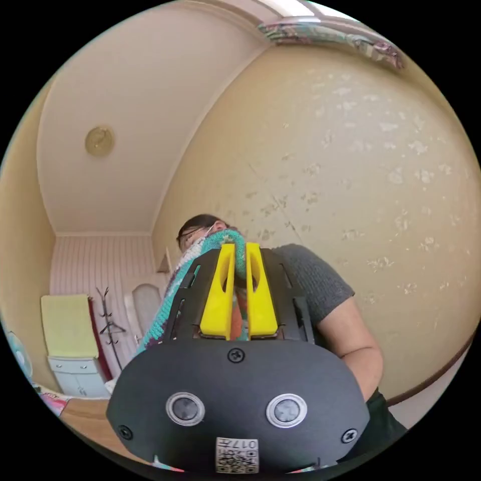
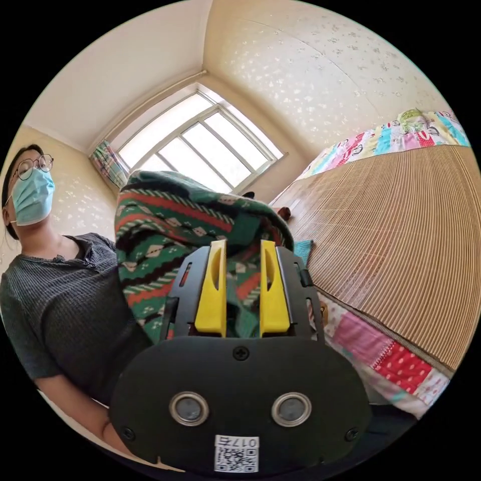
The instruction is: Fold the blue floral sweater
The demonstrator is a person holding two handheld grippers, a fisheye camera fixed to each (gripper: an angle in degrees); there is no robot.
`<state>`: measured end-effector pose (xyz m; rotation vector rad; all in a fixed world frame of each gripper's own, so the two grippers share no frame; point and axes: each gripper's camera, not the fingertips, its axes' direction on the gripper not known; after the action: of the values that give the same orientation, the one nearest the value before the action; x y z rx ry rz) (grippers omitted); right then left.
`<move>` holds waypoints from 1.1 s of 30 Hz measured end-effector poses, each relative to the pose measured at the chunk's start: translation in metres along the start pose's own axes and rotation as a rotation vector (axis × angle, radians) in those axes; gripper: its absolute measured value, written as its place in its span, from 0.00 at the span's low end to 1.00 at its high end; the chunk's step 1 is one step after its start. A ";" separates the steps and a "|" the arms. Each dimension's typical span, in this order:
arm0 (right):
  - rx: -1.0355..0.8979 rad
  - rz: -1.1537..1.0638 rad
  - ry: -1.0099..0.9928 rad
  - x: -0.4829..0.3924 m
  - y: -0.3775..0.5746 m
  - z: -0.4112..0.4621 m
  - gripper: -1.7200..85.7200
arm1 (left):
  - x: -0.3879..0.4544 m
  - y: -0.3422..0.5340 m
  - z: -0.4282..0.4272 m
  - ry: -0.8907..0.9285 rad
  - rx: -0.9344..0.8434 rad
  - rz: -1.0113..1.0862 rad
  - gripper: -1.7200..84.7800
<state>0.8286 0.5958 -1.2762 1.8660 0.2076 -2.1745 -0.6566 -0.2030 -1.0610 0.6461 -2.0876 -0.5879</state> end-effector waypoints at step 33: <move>1.031 -0.216 1.009 -0.319 -0.092 -0.061 0.09 | -0.064 -0.040 0.031 -1.417 -0.329 -0.328 0.06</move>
<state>0.9026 0.7356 -0.9783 3.4990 -0.6932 -1.2274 -0.6404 -0.1873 -1.1398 0.3640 -2.9962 -1.9435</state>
